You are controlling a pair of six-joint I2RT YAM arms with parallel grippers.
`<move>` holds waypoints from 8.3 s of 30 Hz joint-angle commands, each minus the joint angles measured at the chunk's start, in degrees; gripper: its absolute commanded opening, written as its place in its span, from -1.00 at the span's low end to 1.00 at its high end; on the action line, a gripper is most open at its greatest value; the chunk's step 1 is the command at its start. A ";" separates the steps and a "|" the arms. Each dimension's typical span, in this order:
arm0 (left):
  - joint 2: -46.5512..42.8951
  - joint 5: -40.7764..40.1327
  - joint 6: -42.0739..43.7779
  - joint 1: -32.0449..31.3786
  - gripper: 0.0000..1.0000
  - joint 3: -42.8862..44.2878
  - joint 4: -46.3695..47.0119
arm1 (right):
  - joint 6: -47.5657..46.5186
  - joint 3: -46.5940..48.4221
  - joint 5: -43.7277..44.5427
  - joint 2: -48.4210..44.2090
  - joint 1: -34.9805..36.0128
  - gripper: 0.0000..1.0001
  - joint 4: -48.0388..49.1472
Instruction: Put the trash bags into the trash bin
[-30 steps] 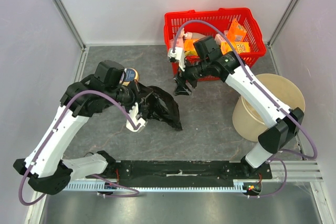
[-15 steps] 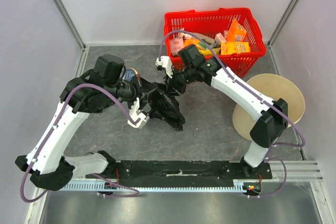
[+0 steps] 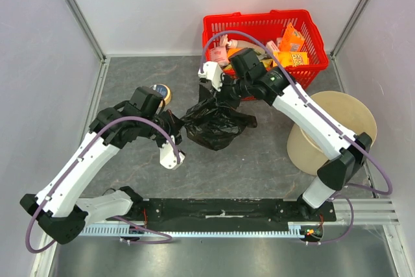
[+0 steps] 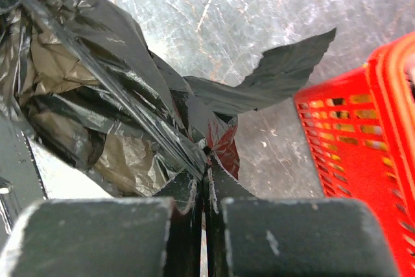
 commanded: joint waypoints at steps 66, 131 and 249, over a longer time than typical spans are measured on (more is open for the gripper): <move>7.85 -16.79 -118.05 4.70 0.99 20.51 34.22 | 25.61 18.63 23.76 2.18 -7.42 -1.00 14.83; 13.48 -24.79 -74.89 7.24 -0.97 24.36 26.75 | 1.88 10.02 5.57 -13.10 -14.10 0.53 -13.73; 20.15 16.69 -104.06 12.60 -0.96 60.58 28.67 | -5.50 -2.02 29.48 -24.79 1.21 0.64 -7.84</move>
